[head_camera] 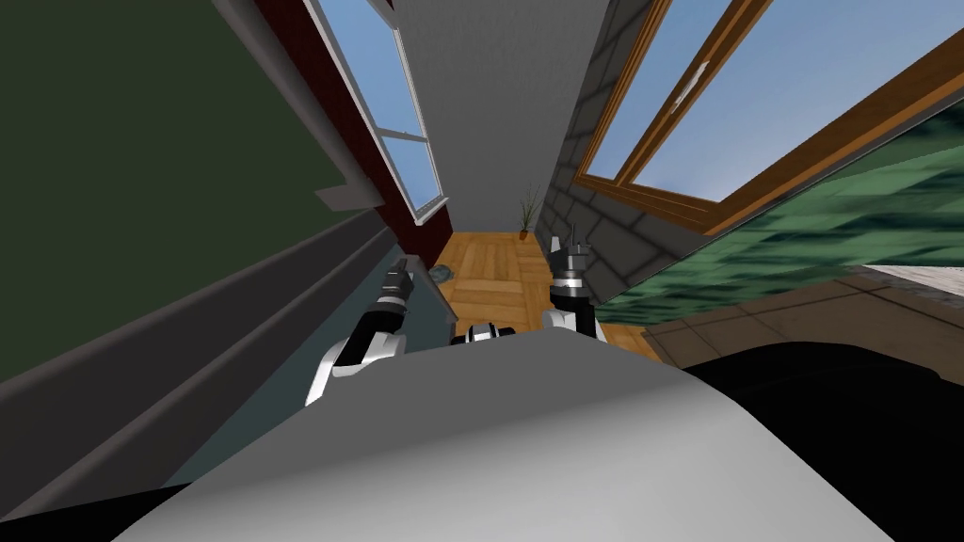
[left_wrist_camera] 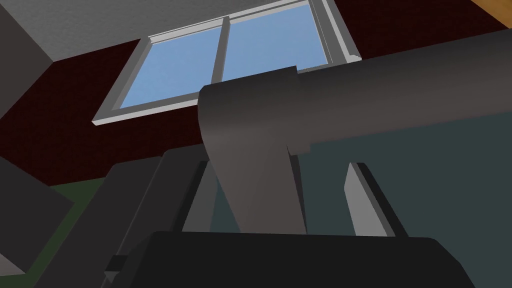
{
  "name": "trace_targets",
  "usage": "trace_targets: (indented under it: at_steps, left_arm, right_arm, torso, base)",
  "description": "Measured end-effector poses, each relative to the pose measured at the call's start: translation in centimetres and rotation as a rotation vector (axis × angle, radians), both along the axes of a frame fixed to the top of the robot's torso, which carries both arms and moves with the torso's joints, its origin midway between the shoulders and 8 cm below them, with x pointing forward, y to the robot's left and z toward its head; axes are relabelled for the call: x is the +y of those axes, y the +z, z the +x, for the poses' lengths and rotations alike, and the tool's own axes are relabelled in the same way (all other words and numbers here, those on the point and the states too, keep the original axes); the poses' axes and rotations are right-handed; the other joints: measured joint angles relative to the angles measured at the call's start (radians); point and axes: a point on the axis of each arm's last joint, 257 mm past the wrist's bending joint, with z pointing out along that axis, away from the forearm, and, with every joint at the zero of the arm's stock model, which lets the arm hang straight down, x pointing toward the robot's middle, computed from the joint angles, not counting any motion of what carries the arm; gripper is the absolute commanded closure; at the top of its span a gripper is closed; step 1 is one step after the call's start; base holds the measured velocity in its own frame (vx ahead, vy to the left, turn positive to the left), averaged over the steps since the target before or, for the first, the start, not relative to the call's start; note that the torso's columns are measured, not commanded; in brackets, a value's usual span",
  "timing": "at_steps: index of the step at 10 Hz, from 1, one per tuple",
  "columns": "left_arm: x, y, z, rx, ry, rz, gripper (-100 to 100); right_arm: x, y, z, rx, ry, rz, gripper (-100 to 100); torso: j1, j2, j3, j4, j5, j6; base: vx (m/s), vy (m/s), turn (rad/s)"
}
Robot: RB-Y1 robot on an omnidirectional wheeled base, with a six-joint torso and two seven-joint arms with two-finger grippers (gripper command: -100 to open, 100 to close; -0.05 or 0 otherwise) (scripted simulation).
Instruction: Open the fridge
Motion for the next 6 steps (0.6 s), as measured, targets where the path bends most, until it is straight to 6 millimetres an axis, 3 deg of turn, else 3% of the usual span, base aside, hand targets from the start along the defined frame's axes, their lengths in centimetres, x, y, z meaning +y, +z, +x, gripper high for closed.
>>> trace_targets:
  at_steps: [1,4,6]
  left_arm:
    - [-0.8,0.8,0.0,-0.018,-0.025,0.005,100]
    - [-3.2,0.6,-0.5,-0.014,-0.086,0.004,100]
    - [-4.9,0.8,-1.0,-0.015,-0.133,0.004,100]
  right_arm:
    - [0.0,0.0,0.0,0.000,0.000,0.000,0]
    - [0.0,0.0,0.0,0.000,0.000,0.000,0]
    - [0.0,0.0,0.0,0.000,0.000,0.001,0]
  torso:
    - [-0.008,0.003,0.002,-0.002,0.000,0.004]
    - [0.006,0.000,0.000,0.000,0.002,-0.003]
    - [0.003,0.001,0.001,0.000,0.002,-0.003]
  base:
    - [-0.223,-0.185,-0.142]
    - [-0.192,-0.170,-0.137]
    - [-0.221,-0.238,-0.152]
